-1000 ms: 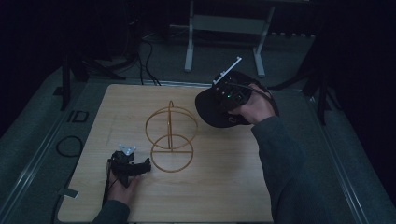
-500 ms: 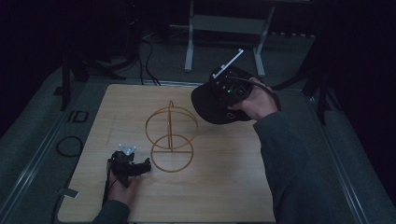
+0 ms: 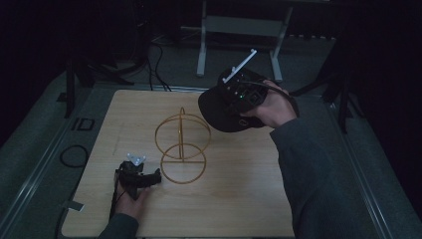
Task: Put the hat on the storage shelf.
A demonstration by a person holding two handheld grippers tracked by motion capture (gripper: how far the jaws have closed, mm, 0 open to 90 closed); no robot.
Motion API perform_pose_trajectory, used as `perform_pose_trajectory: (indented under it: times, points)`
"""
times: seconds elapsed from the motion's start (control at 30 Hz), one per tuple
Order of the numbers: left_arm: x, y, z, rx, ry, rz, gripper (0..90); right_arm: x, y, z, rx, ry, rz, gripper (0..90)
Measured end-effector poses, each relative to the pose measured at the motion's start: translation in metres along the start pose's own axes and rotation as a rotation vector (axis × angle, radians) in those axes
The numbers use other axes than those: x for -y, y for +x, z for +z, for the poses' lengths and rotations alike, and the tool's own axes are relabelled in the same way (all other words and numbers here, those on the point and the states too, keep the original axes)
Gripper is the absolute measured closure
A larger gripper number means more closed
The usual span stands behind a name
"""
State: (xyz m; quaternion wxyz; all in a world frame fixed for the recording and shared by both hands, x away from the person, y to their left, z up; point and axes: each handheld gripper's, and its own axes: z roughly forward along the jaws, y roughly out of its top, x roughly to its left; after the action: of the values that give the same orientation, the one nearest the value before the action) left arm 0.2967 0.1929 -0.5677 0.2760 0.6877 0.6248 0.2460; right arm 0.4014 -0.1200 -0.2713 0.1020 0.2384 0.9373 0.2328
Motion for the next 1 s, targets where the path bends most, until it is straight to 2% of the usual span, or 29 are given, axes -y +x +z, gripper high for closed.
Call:
perform_pose_trajectory:
  times: [0.17, 0.67, 1.0]
  points:
    - [0.0, 0.0, 0.0, 0.0, 0.001, 0.0, 1.2, -0.003, 0.006, -0.002, -0.032, -0.014, -0.026, 78.5]
    - [0.0, 0.0, 0.0, -0.001, -0.001, -0.003, 1.2, -0.014, 0.028, -0.013, -0.043, -0.03, -0.116, 78.4]
    - [0.0, 0.0, 0.0, -0.002, -0.003, -0.005, 1.2, -0.023, 0.039, -0.014, -0.055, -0.027, -0.173, 78.0]
